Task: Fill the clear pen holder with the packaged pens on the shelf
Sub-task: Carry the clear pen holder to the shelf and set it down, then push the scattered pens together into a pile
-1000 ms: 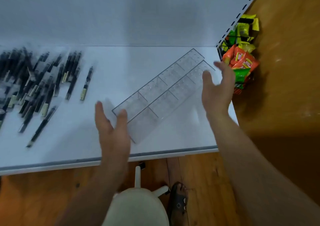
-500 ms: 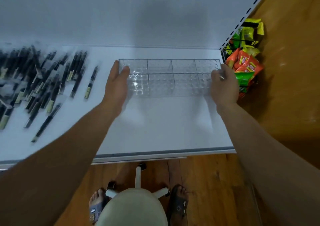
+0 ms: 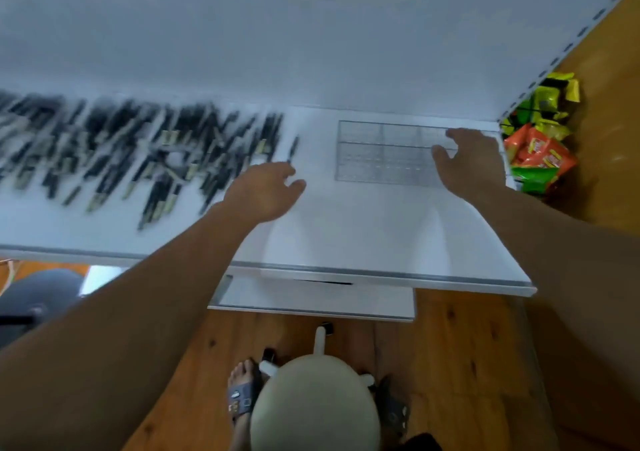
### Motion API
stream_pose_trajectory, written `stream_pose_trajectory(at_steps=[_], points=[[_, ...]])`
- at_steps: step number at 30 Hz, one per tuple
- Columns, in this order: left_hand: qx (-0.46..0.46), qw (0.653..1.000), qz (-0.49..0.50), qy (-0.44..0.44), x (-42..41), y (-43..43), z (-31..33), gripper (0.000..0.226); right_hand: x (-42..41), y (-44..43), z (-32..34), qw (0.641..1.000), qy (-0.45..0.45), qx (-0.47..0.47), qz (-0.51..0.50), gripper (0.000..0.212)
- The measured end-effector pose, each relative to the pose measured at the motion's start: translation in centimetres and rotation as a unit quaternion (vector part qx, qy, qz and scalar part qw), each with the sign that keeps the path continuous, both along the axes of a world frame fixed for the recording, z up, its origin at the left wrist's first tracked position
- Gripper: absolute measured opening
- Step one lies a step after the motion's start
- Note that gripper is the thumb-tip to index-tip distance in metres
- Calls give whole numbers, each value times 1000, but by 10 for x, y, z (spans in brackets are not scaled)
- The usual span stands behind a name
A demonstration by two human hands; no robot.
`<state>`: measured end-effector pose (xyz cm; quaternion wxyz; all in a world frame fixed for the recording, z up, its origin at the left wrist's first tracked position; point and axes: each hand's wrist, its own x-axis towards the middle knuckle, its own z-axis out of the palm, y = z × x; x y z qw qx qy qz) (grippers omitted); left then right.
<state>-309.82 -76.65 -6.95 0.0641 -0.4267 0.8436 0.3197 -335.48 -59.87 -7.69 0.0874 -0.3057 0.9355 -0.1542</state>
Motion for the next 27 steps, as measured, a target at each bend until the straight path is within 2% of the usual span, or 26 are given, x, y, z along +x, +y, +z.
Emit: stream_pose_trajectory(at_steps=[7,16,23,27], points=[[-103,985,-66,-123,124,-48,25,48,152,-60,23,988,-109,81,76,55],[-63,985,-80,-140,253,-76,39,47,318,-84,46,969,-207,96,91,59],[-81,987,-65,-122,318,-95,37,46,406,-94,55,970,-226,55,70,54],[-91,987,-72,-110,369,-90,43,38,450,-99,49,974,-212,46,66,54]])
